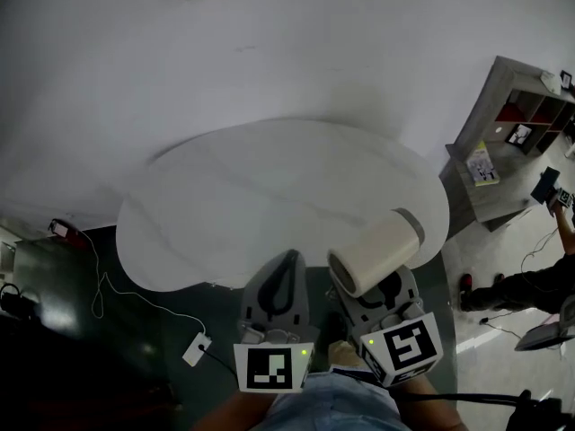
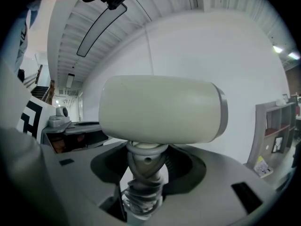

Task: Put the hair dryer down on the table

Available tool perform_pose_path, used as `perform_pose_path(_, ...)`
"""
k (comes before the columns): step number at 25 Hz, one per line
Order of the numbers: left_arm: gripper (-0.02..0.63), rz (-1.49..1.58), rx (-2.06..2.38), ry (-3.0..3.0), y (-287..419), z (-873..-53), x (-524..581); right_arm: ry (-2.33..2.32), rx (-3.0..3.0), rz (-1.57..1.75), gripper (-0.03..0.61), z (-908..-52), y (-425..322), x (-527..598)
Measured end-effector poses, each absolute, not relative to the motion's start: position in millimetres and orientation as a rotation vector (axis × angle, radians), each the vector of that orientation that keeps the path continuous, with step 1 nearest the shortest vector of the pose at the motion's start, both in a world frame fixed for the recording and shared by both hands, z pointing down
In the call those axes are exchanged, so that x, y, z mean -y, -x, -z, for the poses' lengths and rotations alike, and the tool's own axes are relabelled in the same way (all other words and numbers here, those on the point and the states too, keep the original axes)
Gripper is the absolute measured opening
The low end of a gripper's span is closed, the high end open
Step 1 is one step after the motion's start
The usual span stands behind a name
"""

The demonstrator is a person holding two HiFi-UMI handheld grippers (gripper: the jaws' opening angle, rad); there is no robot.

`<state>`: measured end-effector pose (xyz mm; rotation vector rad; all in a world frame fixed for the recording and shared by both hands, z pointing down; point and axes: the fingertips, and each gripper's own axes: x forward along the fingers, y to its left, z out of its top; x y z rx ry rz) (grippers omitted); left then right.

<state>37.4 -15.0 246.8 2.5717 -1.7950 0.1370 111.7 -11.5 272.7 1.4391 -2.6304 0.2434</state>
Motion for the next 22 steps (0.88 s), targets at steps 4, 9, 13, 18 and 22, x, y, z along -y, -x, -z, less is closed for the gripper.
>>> perform_pose_path(4, 0.012, -0.142, 1.817, -2.561, -42, -246, 54, -1.404, 2.646, -0.23, 0.221, -271, -114, 52)
perform_pose_path(9, 0.012, -0.113, 1.854, -2.547, -44, -237, 89, -1.376, 2.66, -0.194, 0.221, -264, -117, 92)
perform_pose_path(13, 0.012, -0.09, 1.871, -2.534, -35, -235, 110, -1.339, 2.668, -0.181, 0.221, -261, -105, 117)
perform_pose_path(18, 0.012, -0.08, 1.87, -2.485, -9, -248, 149, -1.3, 2.648, -0.176, 0.221, -271, -80, 154)
perform_pose_path(22, 0.012, -0.072, 1.855, -2.496, 9, -256, 192, -1.291, 2.629, -0.18, 0.221, -283, -59, 192)
